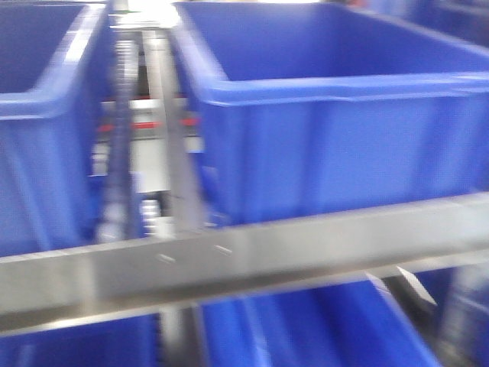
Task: Pick and sort blue part to right shelf
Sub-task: 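Drive the base up to the shelf of blue bins, then lower the left gripper with its part into the bin beside it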
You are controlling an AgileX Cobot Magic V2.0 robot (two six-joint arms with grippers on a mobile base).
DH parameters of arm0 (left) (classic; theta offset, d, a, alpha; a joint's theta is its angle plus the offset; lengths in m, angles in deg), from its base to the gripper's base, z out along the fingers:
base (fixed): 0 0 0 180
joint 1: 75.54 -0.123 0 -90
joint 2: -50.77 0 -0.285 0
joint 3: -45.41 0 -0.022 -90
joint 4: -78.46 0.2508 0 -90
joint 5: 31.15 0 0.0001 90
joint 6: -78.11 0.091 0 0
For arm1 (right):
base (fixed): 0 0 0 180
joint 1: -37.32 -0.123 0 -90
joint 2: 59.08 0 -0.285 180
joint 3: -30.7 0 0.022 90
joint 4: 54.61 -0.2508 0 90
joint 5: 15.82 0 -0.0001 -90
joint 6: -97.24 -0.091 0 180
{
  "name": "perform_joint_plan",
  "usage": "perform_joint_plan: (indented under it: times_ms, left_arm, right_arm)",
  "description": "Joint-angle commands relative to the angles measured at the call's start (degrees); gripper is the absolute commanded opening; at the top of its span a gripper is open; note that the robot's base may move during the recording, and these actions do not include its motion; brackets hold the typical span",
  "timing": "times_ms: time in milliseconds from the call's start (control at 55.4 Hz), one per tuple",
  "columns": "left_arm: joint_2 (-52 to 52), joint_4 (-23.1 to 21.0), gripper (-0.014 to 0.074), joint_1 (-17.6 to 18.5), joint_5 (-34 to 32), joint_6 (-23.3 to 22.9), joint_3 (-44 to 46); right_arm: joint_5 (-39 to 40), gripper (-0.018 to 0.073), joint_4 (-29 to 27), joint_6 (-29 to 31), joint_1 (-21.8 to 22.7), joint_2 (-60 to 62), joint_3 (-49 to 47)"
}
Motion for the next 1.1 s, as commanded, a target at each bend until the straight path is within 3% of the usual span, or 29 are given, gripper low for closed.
perform_joint_plan:
  times_ms: [0,1083]
  left_arm:
    - [-0.99,1.61,0.0333,0.43,-4.50,-0.47,1.48]
    - [-0.99,1.61,0.0333,0.43,-4.50,-0.47,1.48]
  right_arm:
    - [5.34,0.0168,-0.26,0.07,0.29,-0.91,-1.72]
    - [5.34,0.0168,-0.26,0.07,0.29,-0.91,-1.72]
